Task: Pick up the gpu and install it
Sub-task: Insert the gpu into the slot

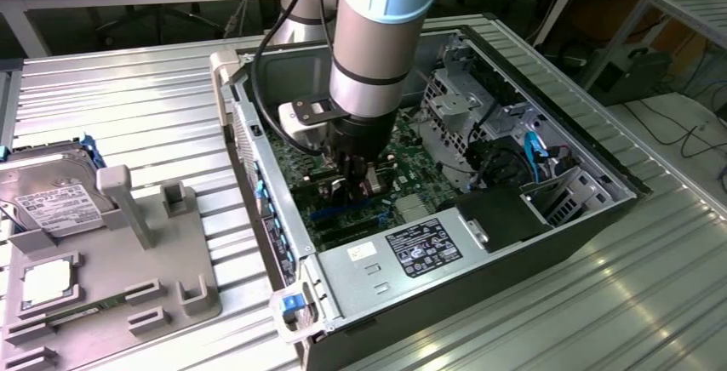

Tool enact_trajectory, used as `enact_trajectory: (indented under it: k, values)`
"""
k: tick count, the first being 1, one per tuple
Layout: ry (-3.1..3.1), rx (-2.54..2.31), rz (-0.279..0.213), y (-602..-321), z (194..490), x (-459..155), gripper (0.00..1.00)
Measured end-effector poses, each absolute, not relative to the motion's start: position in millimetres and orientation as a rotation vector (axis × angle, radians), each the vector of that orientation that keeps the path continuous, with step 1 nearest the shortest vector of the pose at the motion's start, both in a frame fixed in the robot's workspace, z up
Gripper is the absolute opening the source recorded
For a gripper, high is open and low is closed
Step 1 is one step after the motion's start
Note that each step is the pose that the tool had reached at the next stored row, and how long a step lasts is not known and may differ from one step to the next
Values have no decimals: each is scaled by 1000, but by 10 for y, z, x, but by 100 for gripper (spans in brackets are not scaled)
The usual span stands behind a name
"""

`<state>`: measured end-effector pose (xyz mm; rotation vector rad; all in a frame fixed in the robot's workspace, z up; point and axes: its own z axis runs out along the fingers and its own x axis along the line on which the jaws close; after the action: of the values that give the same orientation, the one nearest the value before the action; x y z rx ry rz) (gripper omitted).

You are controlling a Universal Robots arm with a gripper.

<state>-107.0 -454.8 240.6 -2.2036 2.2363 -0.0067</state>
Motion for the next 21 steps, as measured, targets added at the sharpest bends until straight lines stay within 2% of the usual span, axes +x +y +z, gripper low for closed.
enact_trajectory:
  k: [21]
  values:
    - [2236, -2204, -7, -4542, 2372, -1074, 28]
